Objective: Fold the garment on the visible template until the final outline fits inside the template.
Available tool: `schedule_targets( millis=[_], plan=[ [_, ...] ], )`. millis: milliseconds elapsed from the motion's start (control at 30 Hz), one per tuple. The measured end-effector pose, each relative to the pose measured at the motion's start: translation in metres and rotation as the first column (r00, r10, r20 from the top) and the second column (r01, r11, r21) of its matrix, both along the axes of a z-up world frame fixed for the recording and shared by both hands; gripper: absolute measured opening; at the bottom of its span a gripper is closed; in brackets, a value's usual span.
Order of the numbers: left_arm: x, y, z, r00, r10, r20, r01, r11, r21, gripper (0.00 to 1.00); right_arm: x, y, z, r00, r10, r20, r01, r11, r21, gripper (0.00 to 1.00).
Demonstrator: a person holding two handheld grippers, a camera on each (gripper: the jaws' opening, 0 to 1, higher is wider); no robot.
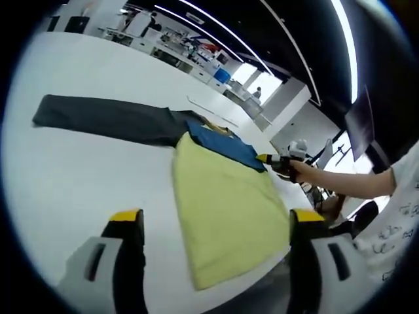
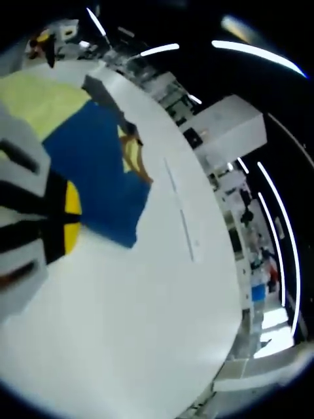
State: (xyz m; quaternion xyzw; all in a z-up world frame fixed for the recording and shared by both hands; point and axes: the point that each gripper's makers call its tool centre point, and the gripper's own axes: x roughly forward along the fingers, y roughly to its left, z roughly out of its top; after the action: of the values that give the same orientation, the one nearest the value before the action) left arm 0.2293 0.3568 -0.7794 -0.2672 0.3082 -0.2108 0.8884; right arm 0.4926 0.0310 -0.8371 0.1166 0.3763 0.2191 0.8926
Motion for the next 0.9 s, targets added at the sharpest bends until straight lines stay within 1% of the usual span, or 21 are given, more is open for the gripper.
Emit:
schedule_targets(
  millis=[100, 167, 200, 233, 267, 300, 333, 367, 433, 467, 500, 567, 600, 633, 667, 700, 767, 800, 867, 900],
  plan=[
    [0.0, 0.0, 0.001, 1.0, 0.0, 0.002, 0.0, 1.0, -0.003, 0.89, 0.002, -0.002, 0.0, 1.0, 0.014, 0.008, -0.014, 1.0, -0.016, 0.0],
    [0.001, -0.001, 0.002, 1.0, -0.001, 0.004, 0.001, 1.0, -0.003, 0.89, 0.006, -0.004, 0.003, 0.999, 0.025, 0.03, -0.025, 1.0, -0.009, 0.01],
    [0.001, 0.0, 0.003, 1.0, -0.001, 0.005, 0.001, 1.0, -0.003, 0.89, -0.001, -0.002, 0.007, 0.999, 0.024, 0.03, -0.024, 1.0, -0.004, 0.02],
    [0.002, 0.0, 0.003, 1.0, -0.001, 0.006, 0.001, 1.0, -0.003, 0.89, -0.002, -0.002, 0.009, 0.999, 0.027, 0.031, -0.027, 1.0, -0.001, 0.06],
    [0.003, 0.0, 0.004, 1.0, -0.002, 0.01, 0.002, 1.0, -0.003, 0.89, 0.003, -0.005, 0.008, 0.998, 0.042, 0.04, -0.042, 0.999, 0.005, 0.08],
    [0.003, 0.0, 0.005, 1.0, -0.003, 0.011, 0.003, 1.0, -0.003, 0.89, 0.002, -0.005, 0.009, 0.998, 0.053, 0.044, -0.053, 0.999, 0.003, 0.12],
    [0.005, 0.0, 0.006, 1.0, -0.005, 0.015, 0.005, 1.0, -0.002, 0.89, 0.003, -0.006, 0.011, 0.995, 0.072, 0.063, -0.073, 0.997, 0.005, 0.15],
    [0.006, 0.0, 0.006, 1.0, -0.006, 0.016, 0.006, 1.0, -0.001, 0.89, -0.002, -0.004, 0.013, 0.994, 0.088, 0.066, -0.089, 0.996, 0.009, 0.2],
    [0.007, 0.001, 0.007, 1.0, -0.007, 0.02, 0.007, 1.0, 0.0, 0.89, -0.013, 0.002, 0.022, 0.988, 0.124, 0.092, -0.127, 0.992, 0.028, 0.33],
    [0.008, 0.001, 0.007, 1.0, -0.009, 0.019, 0.009, 1.0, 0.002, 0.89, -0.016, 0.002, 0.024, 0.987, 0.122, 0.105, -0.125, 0.992, 0.026, 0.39],
    [0.008, 0.001, 0.007, 1.0, -0.011, 0.019, 0.011, 1.0, 0.004, 0.89, -0.019, 0.004, 0.027, 0.983, 0.138, 0.124, -0.142, 0.989, 0.027, 0.47],
    [0.009, 0.002, 0.007, 1.0, -0.01, 0.019, 0.01, 1.0, 0.006, 0.89, -0.028, 0.006, 0.032, 0.972, 0.18, 0.148, -0.187, 0.982, 0.036, 0.59],
    [0.01, 0.002, 0.007, 1.0, -0.01, 0.019, 0.01, 1.0, 0.005, 0.89, -0.03, 0.005, 0.033, 0.97, 0.192, 0.152, -0.199, 0.979, 0.036, 0.66],
    [0.01, 0.002, 0.007, 1.0, -0.01, 0.02, 0.01, 1.0, 0.004, 0.89, -0.038, 0.006, 0.034, 0.966, 0.211, 0.15, -0.219, 0.975, 0.034, 0.71],
    [0.011, 0.003, 0.007, 1.0, -0.011, 0.019, 0.011, 1.0, 0.005, 0.89, -0.044, 0.005, 0.035, 0.963, 0.221, 0.152, -0.228, 0.973, 0.028, 0.75],
    [0.011, 0.003, 0.006, 1.0, -0.013, 0.017, 0.013, 1.0, 0.007, 0.89, -0.046, 0.004, 0.035, 0.953, 0.254, 0.167, -0.261, 0.965, 0.019, 0.78],
    [0.012, 0.004, 0.006, 1.0, -0.022, 0.015, 0.022, 1.0, 0.016, 0.89, -0.051, 0.002, 0.036, 0.95, 0.269, 0.16, -0.274, 0.962, 0.012, 0.83],
    [0.012, 0.005, 0.006, 1.0, -0.022, 0.016, 0.022, 1.0, 0.02, 0.89, -0.056, 0.003, 0.038, 0.945, 0.281, 0.166, -0.288, 0.958, 0.015, 0.87],
    [0.014, 0.008, 0.007, 1.0, -0.019, 0.019, 0.019, 1.0, 0.023, 0.89, -0.058, -0.001, 0.041, 0.94, 0.291, 0.177, -0.299, 0.954, 0.016, 0.94],
    [0.016, 0.011, 0.007, 1.0, -0.016, 0.022, 0.015, 1.0, 0.024, 0.89, -0.06, -0.002, 0.042, 0.939, 0.293, 0.182, -0.301, 0.954, 0.016, 0.99]
  ],
)
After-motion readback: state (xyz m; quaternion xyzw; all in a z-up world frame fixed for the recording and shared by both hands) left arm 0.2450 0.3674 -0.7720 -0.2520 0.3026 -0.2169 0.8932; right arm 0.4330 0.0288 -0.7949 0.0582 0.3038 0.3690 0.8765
